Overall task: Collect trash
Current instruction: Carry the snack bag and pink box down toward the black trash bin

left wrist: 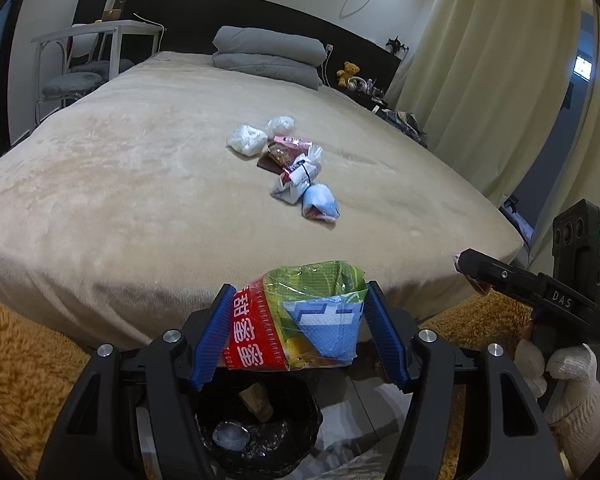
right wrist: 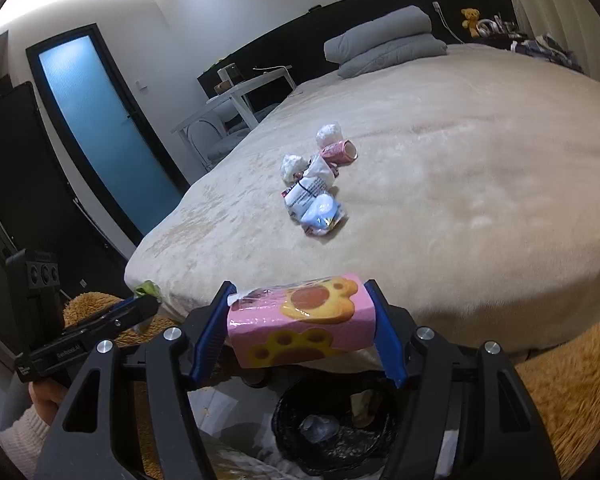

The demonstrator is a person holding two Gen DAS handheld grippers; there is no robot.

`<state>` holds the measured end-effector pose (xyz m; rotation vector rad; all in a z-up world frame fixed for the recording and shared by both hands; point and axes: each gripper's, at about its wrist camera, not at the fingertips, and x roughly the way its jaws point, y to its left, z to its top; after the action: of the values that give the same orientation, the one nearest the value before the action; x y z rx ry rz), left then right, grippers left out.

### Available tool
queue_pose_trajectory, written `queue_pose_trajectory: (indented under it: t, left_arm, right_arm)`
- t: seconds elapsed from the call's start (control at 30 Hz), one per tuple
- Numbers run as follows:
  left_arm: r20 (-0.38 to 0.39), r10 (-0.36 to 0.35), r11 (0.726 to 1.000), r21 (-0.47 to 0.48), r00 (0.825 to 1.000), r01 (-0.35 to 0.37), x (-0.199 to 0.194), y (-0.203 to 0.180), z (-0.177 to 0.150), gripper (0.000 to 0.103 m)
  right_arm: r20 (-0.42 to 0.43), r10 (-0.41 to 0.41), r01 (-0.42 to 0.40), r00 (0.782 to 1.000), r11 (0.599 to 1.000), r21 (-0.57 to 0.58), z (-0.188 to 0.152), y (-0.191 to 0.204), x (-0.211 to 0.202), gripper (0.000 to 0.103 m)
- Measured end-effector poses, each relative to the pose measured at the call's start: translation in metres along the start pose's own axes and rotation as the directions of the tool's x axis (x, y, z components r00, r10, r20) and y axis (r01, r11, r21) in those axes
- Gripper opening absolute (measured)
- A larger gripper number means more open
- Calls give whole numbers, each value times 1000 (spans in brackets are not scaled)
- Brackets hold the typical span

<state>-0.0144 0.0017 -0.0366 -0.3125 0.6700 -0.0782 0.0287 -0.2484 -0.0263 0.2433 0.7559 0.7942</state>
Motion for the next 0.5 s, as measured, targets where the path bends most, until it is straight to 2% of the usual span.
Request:
queue_pose_trajectory:
  t: [0.13,0.27,0.4,0.5]
  left_arm:
    - [-36,-19,1000,10,999,19,-1,-9,-15,64]
    - [-97,-63,998,-31,993,60,5,-9,-29,64]
    - [-168,-77,995,-81,983,64,17,-4,-37,64]
    - [-230,-68,992,-117,971,42,31,1,-45,64]
  right_arm:
    - [-54,14,-11,998,999,42,-16,2,5,65]
    - [-115,16,-8,993,997,77,-28,2,17,65]
    - [-183,14,11,983,990,139,-36,-6,32,65]
    - [-253,5,43,967,983,181,-46,-13,47,65]
